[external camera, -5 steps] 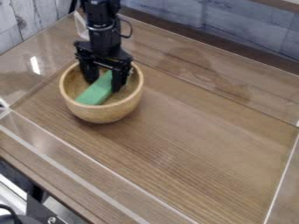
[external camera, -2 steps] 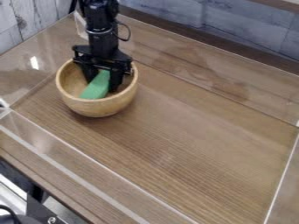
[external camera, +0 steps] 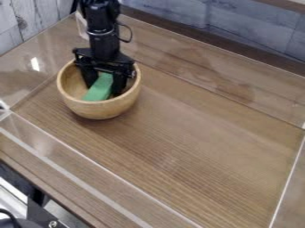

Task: Move green object from inside the wooden bowl to the table next to it

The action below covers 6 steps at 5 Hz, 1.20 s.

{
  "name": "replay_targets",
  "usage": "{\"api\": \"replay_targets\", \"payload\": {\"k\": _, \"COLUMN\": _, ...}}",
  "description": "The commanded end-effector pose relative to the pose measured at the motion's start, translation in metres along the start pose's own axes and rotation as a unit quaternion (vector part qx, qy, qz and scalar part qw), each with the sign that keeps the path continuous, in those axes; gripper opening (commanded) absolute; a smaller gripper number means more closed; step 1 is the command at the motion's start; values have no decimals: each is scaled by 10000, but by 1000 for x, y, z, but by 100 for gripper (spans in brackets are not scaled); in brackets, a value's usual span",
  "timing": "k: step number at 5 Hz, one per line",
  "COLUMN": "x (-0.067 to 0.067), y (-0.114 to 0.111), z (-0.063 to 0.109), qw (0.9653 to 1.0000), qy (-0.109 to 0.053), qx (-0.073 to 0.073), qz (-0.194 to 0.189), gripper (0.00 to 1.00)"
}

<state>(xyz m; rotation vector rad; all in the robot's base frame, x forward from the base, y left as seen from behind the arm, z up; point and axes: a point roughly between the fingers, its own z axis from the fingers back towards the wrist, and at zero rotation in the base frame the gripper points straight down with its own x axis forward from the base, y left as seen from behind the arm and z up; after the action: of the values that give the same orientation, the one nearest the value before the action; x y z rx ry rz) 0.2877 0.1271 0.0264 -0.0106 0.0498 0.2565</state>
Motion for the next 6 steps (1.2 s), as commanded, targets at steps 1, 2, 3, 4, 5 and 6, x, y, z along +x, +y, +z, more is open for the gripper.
{"api": "replay_targets", "payload": {"k": 1, "x": 10, "y": 10, "z": 30, "qw": 9990, "qy": -437, "qx": 33, "qz": 102, "gripper": 0}}
{"api": "replay_targets", "payload": {"k": 2, "x": 10, "y": 21, "z": 34, "qw": 9990, "qy": -424, "qx": -10, "qz": 128, "gripper": 0}}
{"api": "replay_targets", "payload": {"k": 3, "x": 8, "y": 21, "z": 45, "qw": 9989, "qy": -466, "qx": -71, "qz": -12, "gripper": 0}}
{"api": "replay_targets", "payload": {"k": 4, "x": 5, "y": 22, "z": 58, "qw": 9985, "qy": -519, "qx": -138, "qz": -144, "gripper": 0}}
{"api": "replay_targets", "payload": {"k": 5, "x": 6, "y": 14, "z": 71, "qw": 9974, "qy": -629, "qx": -250, "qz": -262, "gripper": 0}}
{"api": "replay_targets", "payload": {"k": 6, "x": 6, "y": 5, "z": 78, "qw": 9964, "qy": -690, "qx": -309, "qz": -395, "gripper": 0}}
